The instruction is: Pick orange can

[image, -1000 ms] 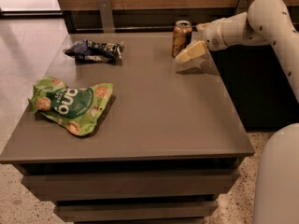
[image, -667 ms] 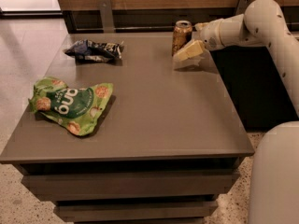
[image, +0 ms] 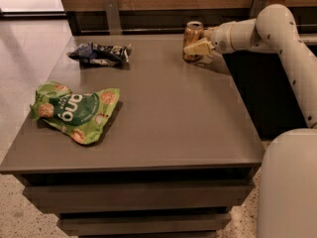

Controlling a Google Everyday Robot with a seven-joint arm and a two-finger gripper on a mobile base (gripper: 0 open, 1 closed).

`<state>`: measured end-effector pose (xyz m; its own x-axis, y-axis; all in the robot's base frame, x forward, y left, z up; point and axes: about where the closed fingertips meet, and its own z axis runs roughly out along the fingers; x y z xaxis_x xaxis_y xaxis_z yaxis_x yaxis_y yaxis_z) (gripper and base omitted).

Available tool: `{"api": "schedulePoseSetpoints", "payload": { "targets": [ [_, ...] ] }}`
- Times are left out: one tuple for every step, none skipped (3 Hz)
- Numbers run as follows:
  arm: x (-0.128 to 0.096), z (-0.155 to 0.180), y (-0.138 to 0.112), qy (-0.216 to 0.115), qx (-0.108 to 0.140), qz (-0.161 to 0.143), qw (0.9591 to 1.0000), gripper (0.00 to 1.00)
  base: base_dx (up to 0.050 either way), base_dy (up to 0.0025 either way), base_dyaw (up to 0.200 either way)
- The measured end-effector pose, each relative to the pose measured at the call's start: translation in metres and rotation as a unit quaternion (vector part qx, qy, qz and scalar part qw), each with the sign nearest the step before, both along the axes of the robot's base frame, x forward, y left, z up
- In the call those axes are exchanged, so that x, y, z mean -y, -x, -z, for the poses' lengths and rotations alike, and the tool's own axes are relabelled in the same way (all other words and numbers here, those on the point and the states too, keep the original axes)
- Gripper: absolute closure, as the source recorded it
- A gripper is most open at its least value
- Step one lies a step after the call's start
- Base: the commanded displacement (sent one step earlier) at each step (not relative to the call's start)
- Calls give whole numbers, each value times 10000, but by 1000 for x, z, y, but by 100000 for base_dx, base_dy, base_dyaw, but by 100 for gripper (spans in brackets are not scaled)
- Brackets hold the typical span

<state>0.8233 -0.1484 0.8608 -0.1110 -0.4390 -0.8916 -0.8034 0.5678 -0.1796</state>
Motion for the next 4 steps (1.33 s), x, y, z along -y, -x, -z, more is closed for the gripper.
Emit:
{"api": "schedulePoseSetpoints", "payload": {
  "targets": [
    [1,2,-4,-99,-7,19,9999,64,0,0,0],
    [1,0,-5,-148,-4,-11,9999,88,0,0,0],
    [-2,-16,-3,-199,167,-121,9996,100,0,0,0],
    [-10,-40,0,-221,390,-300,9985,100,0,0,0]
  ]
}}
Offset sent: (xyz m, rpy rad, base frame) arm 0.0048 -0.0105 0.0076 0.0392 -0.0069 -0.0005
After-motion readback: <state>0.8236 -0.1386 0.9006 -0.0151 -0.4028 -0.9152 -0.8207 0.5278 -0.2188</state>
